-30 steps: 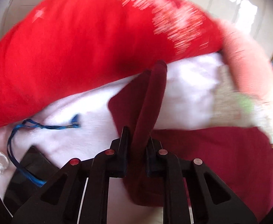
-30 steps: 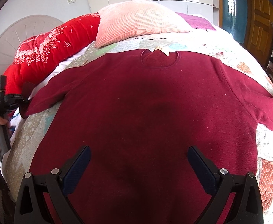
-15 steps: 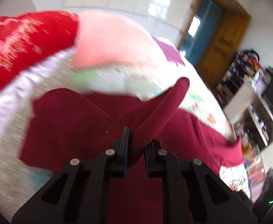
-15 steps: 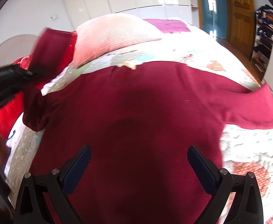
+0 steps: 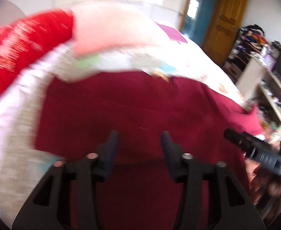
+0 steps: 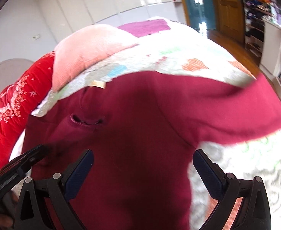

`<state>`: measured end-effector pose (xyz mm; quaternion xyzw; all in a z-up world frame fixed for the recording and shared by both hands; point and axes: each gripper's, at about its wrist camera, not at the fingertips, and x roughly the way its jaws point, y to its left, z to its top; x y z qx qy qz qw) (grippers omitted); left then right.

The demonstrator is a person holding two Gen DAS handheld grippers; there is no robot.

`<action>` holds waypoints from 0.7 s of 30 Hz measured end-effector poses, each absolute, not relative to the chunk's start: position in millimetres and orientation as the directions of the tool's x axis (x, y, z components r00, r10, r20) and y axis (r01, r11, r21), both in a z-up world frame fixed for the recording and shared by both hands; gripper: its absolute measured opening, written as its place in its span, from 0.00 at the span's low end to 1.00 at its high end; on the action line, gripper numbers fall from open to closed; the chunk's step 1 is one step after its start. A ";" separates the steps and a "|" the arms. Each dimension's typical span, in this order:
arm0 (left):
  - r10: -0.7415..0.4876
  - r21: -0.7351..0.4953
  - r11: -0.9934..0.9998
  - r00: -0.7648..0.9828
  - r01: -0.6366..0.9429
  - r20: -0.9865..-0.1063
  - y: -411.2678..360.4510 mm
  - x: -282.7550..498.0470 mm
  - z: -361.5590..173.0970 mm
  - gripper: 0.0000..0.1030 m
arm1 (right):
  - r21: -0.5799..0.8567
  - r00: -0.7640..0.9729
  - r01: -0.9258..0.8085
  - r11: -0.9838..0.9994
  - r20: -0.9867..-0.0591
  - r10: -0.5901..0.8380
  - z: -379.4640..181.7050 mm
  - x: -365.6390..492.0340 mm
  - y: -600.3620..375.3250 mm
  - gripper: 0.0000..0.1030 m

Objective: Fold small clothes

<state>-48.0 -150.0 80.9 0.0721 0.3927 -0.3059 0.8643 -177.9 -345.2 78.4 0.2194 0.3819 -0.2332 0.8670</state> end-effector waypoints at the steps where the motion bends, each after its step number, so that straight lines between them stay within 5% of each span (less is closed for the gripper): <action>1: -0.444 -0.073 0.822 0.554 0.565 -0.704 -135.8 -48.2 85.4 0.51 | 0.204 0.604 0.561 0.802 -0.764 -0.228 80.1 -171.8 -344.8 1.00; 5: -0.335 0.014 0.881 0.645 0.472 -0.687 -93.1 -37.0 89.1 0.51 | 0.236 0.612 0.502 0.832 -0.777 -0.149 73.3 -135.3 -338.7 1.00; 10: -0.269 -0.024 0.934 0.658 0.357 -0.703 -54.3 -13.7 85.0 0.51 | 0.160 0.529 0.517 0.841 -0.832 -0.167 45.5 -101.3 -328.7 0.97; 11: -0.261 -0.034 0.942 0.661 0.335 -0.703 -48.1 -10.1 84.2 0.51 | 0.125 0.540 0.502 0.856 -0.819 -0.197 44.2 -99.5 -324.5 0.74; 12: -0.256 -0.043 0.946 0.662 0.320 -0.704 -43.3 -8.3 82.6 0.51 | 0.078 0.546 0.481 0.873 -0.806 -0.229 45.6 -97.9 -319.0 0.32; 13: -0.253 -0.059 0.952 0.662 0.301 -0.706 -37.2 -4.6 81.8 0.51 | 0.033 0.546 0.453 0.891 -0.800 -0.248 47.4 -95.1 -313.6 0.16; 16: -0.254 -0.103 0.960 0.661 0.260 -0.706 -25.9 2.9 81.9 0.51 | 0.032 0.585 0.423 0.906 -0.773 -0.246 66.6 -99.2 -312.5 0.05; 21: -0.267 -0.116 0.957 0.648 0.268 -0.713 -38.4 8.4 79.2 0.51 | -0.032 0.658 0.483 0.875 -0.646 -0.386 116.9 -122.9 -328.2 0.05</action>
